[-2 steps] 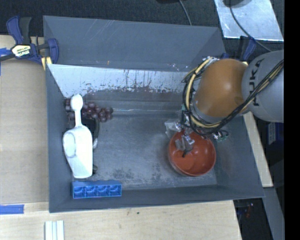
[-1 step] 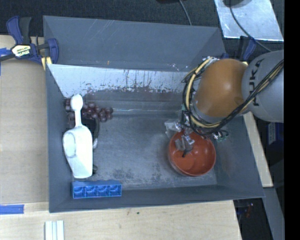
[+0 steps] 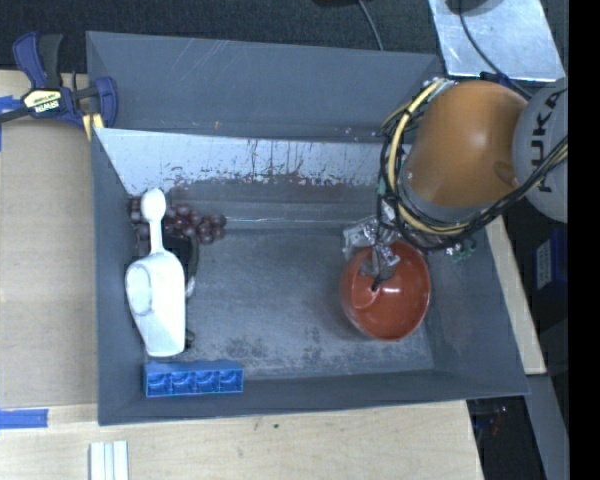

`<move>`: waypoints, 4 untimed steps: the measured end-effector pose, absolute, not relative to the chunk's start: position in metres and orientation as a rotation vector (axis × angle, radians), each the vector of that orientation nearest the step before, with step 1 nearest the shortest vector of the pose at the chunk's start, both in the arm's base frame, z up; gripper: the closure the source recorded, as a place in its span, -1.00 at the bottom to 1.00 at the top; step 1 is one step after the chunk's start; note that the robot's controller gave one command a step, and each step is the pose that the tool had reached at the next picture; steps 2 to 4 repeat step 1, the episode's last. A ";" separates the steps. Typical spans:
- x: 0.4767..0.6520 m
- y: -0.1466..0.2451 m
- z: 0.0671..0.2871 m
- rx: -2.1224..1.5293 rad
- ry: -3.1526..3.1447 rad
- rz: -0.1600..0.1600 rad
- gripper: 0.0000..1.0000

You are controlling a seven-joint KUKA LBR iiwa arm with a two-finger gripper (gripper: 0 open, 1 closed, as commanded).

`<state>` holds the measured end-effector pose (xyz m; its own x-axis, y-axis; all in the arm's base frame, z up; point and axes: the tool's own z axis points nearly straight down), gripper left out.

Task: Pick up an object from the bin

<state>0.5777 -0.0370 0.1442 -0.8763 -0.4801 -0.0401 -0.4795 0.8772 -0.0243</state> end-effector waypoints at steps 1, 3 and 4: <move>0.573 -0.032 0.198 -0.762 3.015 -0.015 1.00; 0.573 -0.032 0.198 -0.762 3.015 -0.015 1.00; 0.573 -0.032 0.198 -0.762 3.015 -0.015 1.00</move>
Offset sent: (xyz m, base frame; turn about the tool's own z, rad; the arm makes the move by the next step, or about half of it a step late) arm -0.0018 0.0096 0.1136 -0.0021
